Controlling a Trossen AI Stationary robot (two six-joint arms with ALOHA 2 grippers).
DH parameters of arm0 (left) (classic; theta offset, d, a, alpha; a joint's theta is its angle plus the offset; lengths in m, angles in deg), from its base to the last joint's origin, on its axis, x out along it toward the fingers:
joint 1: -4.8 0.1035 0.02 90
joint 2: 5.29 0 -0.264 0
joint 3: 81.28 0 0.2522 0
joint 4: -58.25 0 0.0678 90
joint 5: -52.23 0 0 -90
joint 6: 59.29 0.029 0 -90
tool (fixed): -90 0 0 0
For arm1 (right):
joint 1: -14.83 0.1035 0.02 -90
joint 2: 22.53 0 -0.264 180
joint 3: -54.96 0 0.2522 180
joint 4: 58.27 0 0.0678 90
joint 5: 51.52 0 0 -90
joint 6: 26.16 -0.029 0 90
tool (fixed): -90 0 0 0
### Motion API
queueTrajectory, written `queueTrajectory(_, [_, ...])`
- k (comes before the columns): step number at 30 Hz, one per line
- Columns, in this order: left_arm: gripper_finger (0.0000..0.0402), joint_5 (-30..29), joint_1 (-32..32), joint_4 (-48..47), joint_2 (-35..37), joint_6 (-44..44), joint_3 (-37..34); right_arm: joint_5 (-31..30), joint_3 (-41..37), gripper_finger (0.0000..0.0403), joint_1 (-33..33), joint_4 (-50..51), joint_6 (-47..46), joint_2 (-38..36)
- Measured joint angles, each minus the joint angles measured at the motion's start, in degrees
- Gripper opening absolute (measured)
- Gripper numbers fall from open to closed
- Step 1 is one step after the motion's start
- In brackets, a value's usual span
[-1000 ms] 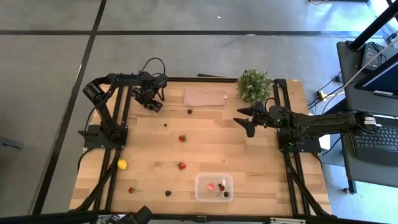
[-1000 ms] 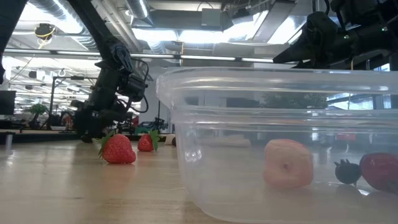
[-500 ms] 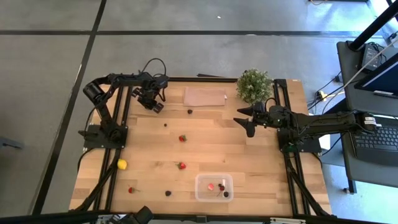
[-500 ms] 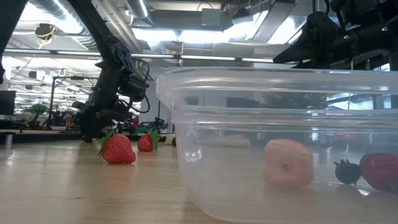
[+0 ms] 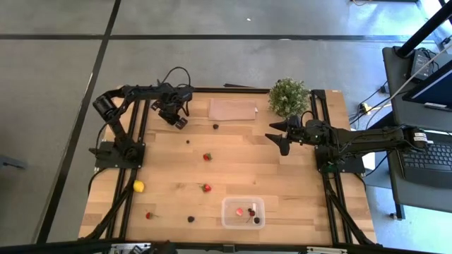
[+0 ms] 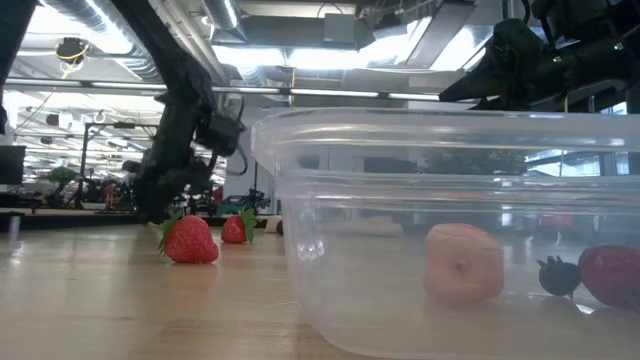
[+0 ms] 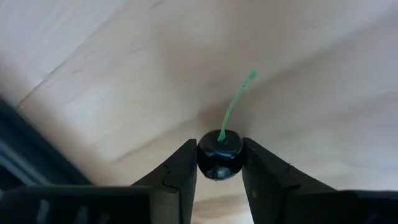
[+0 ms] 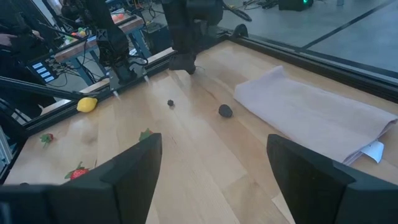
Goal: Pick and placing Produce into tupperware
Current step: Put the black cherry into the transparent container
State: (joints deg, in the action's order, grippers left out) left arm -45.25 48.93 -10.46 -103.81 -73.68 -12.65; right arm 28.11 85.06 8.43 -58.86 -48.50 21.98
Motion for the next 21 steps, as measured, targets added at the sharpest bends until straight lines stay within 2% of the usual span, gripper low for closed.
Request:
queueTrajectory(2, [0.0091,4.84,-1.10,-0.49,2.20,0.83,0.39,0.00,0.00,0.0291,-0.02,-0.05,0.02,-0.02])
queueTrajectory(9, [0.0092,27.96,-6.96,-1.11,10.81,1.33,0.44,0.00,0.00,0.0291,-0.01,-0.13,-0.08,-0.02])
queueTrajectory(13, [0.0104,38.40,-12.48,3.28,16.69,-2.09,0.46,0.03,0.00,0.0291,0.01,-0.15,-0.08,-0.02])
queueTrajectory(17, [0.0098,42.20,-20.03,16.82,21.69,-10.28,0.49,2.47,0.00,0.0291,-0.02,-0.41,-0.07,-0.02])
queueTrajectory(21, [0.0092,41.25,-28.38,37.52,24.51,-19.47,0.59,6.08,0.00,0.0291,0.03,-0.90,-1.02,-0.02])
